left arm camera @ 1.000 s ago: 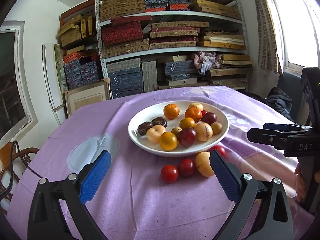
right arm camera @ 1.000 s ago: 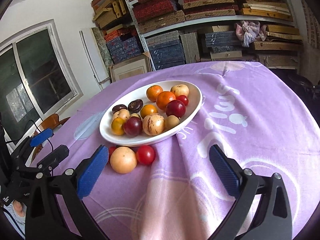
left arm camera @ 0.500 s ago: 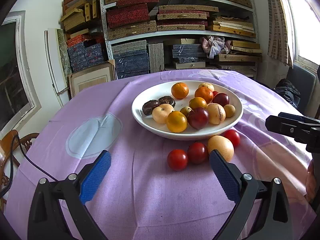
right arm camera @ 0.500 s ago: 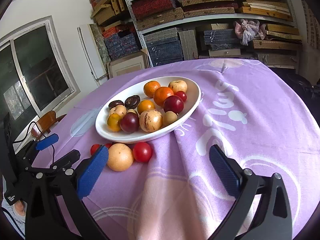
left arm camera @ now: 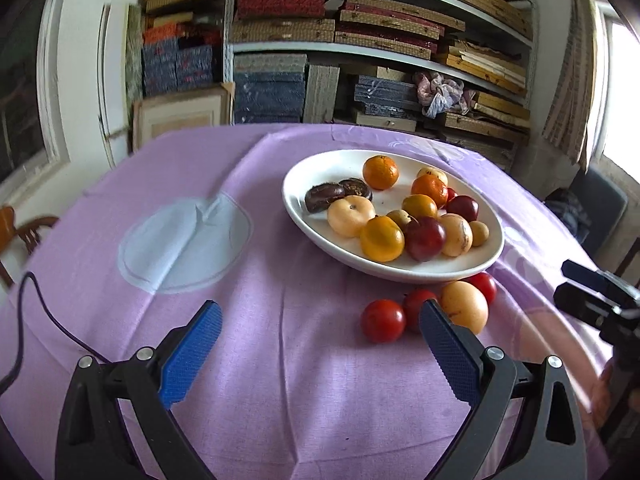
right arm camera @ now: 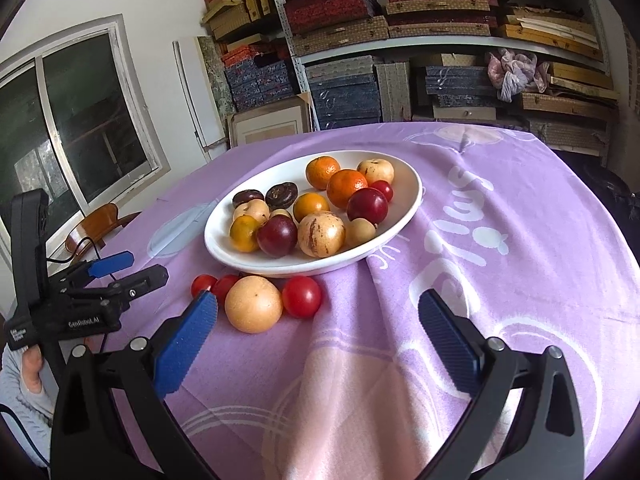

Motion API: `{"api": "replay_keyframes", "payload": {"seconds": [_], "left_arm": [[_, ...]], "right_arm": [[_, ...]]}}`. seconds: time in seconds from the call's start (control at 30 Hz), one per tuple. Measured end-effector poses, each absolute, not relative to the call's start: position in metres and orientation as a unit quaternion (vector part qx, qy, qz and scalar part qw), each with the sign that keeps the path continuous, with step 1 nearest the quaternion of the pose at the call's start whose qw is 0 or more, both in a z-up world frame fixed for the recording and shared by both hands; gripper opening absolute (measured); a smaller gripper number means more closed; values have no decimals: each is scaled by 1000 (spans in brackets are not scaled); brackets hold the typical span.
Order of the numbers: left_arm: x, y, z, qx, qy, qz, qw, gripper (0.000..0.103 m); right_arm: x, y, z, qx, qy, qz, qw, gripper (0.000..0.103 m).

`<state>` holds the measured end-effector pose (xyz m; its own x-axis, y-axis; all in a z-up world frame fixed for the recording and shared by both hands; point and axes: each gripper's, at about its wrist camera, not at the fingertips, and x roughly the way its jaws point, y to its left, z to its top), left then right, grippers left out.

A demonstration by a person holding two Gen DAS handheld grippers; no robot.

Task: Organize fruits
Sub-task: 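Move both tools toward the red tomatoes lying beside the plate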

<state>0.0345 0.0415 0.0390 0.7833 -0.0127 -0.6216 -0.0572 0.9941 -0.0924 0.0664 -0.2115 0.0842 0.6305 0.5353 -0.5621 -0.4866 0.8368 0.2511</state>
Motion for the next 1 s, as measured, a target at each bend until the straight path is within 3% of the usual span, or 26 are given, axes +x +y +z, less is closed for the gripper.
{"api": "replay_keyframes", "payload": {"seconds": [0.67, 1.0], "left_arm": [[84, 21, 16, 9, 398, 26, 917, 100], [84, 52, 9, 26, 428, 47, 902, 99]], "right_arm": [[69, -217, 82, 61, 336, 291, 894, 99], [70, -216, 81, 63, 341, 298, 889, 99]]}}
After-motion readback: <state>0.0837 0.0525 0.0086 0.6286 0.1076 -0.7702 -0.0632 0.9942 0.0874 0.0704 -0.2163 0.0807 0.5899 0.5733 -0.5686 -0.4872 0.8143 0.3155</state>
